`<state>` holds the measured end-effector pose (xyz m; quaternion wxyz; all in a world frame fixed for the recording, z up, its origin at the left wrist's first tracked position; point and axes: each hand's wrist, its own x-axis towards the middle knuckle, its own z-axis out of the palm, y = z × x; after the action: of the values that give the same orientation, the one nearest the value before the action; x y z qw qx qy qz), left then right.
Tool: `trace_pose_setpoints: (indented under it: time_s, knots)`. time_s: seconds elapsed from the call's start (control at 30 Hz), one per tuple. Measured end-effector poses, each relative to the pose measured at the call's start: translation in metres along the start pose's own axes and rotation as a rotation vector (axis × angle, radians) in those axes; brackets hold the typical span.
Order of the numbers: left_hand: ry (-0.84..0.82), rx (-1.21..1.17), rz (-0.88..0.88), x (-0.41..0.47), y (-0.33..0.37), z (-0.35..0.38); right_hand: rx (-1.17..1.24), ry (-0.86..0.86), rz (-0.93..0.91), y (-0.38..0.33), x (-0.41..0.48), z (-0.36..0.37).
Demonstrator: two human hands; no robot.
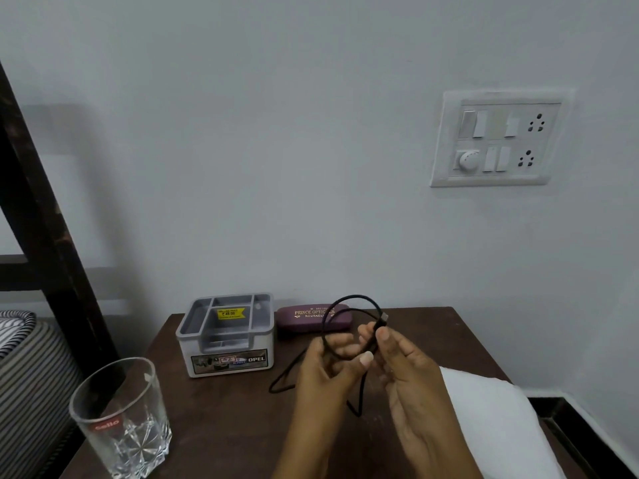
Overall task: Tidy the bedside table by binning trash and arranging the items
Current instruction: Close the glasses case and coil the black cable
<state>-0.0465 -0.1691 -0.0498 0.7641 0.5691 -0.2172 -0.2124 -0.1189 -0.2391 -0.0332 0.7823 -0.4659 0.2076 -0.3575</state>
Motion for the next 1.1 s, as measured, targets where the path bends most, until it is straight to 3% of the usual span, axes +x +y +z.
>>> trace_pose_setpoints:
  time_s: [0.07,0.1,0.2,0.23,0.3,0.4,0.47,0.57,0.63,0.73,0.97,1.1]
  knots:
    - [0.161,0.244,0.081,-0.004,0.007,-0.006,0.089,0.068,-0.036,-0.001,-0.001,0.002]
    - [0.152,0.313,0.056,-0.007,0.013,-0.01,0.11,0.111,-0.063,-0.002,-0.001,0.003]
    - [-0.235,0.271,-0.392,-0.021,0.028,-0.005,0.187,0.21,-0.155,-0.002,0.001,0.004]
    - [-0.283,0.208,-0.491,-0.022,0.025,0.0,0.213,0.224,-0.16,-0.002,0.001,0.004]
    - [-0.195,-0.033,-0.558,-0.02,0.015,0.009,0.239,0.205,-0.145,-0.005,0.0,0.004]
    - [0.01,-0.651,-0.556,-0.012,0.01,0.009,0.22,0.168,-0.121,-0.01,-0.002,0.0]
    - [0.133,-0.873,-0.482,-0.008,0.012,0.002,0.158,0.156,-0.083,-0.012,-0.003,-0.004]
    - [0.18,-0.67,-0.329,-0.009,0.016,-0.003,-0.009,0.132,-0.04,-0.011,0.0,-0.012]
    - [0.159,-0.469,-0.226,-0.011,0.021,-0.004,-0.101,0.096,-0.022,-0.009,0.001,-0.015]
    - [0.114,-0.347,-0.151,-0.014,0.024,-0.006,-0.223,0.082,-0.049,-0.007,0.0,-0.015]
    - [-0.075,-0.157,-0.102,-0.011,0.023,-0.007,-0.685,0.063,-0.298,-0.005,-0.003,-0.005]
    - [-0.143,0.037,0.012,-0.008,0.017,-0.011,-0.842,-0.011,-0.39,-0.005,-0.002,0.0]
